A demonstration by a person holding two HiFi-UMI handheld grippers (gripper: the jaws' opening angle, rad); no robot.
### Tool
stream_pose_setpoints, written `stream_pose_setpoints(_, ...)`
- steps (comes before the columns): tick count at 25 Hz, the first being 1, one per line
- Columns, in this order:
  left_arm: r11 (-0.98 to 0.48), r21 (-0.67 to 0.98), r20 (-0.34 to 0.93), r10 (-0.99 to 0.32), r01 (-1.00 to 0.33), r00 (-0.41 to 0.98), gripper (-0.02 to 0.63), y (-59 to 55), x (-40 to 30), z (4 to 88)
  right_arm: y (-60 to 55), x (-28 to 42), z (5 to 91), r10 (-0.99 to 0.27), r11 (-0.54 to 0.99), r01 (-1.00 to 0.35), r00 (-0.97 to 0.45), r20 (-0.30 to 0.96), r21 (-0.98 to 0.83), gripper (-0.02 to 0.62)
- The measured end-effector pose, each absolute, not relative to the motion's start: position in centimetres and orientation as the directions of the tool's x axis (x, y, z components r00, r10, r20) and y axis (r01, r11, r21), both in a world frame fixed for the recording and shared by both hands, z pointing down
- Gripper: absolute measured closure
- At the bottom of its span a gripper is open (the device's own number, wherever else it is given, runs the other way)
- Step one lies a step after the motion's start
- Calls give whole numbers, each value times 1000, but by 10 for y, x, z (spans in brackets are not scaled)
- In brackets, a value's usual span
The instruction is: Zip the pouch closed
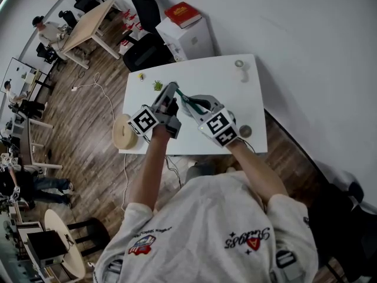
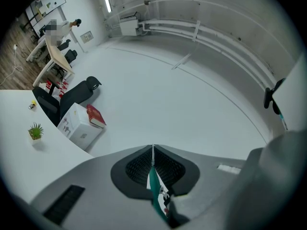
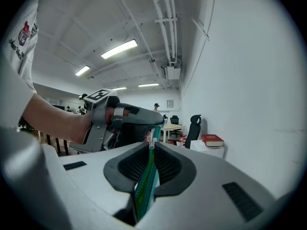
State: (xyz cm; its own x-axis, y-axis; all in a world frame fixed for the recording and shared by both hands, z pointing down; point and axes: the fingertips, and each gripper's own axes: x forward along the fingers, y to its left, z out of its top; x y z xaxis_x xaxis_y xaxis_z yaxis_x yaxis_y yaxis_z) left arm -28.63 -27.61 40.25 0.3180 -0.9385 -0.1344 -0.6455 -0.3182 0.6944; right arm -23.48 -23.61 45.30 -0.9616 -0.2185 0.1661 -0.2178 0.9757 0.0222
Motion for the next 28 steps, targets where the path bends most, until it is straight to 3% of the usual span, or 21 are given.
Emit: stream_pose_setpoints(28,-307,685,-158,-948,-661,276,598,-272,-309,403,-227,-232,471,-174,984,-177,-971,167,-2,558)
